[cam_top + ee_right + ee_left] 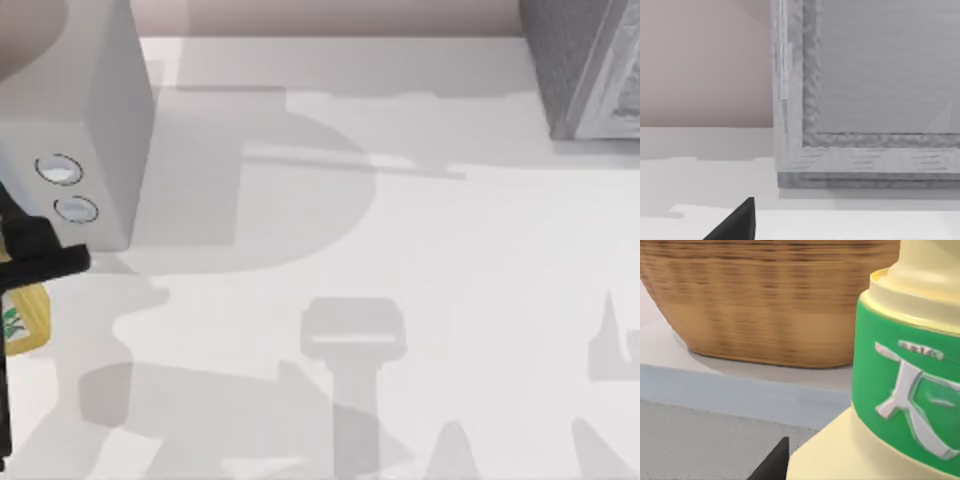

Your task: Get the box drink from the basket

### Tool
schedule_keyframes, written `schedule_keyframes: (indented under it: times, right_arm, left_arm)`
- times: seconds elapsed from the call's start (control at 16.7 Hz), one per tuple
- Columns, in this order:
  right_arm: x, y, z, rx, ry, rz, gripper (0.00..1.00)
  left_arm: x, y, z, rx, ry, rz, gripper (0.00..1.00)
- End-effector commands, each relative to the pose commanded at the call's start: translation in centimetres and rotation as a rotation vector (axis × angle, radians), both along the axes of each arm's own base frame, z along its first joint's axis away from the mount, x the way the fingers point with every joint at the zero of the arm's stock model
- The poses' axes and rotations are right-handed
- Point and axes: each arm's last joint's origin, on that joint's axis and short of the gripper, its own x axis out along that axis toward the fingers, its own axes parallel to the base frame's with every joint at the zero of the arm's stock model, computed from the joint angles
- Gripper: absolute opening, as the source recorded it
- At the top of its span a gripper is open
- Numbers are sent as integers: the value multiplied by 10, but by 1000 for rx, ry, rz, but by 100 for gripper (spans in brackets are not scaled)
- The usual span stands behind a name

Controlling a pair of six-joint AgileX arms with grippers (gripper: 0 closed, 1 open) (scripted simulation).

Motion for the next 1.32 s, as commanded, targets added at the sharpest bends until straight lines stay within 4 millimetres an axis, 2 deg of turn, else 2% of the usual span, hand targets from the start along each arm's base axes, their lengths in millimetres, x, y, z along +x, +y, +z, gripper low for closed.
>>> schedule_keyframes:
  times: [0.66, 0.9, 1.14, 1.32]
  right_arm:
    - [0, 0, 0, 0, 0, 0, 100]
    - [0, 0, 0, 0, 0, 0, 100]
    - [0, 0, 0, 0, 0, 0, 100]
    - [0, 0, 0, 0, 0, 0, 100]
  left_arm:
    - [34, 8, -35, -5, -9, -2, 0]
    - [39, 12, -44, -5, -10, -3, 0]
    - [39, 13, -44, -5, -10, -3, 0]
    - [39, 13, -44, -5, -10, -3, 23]
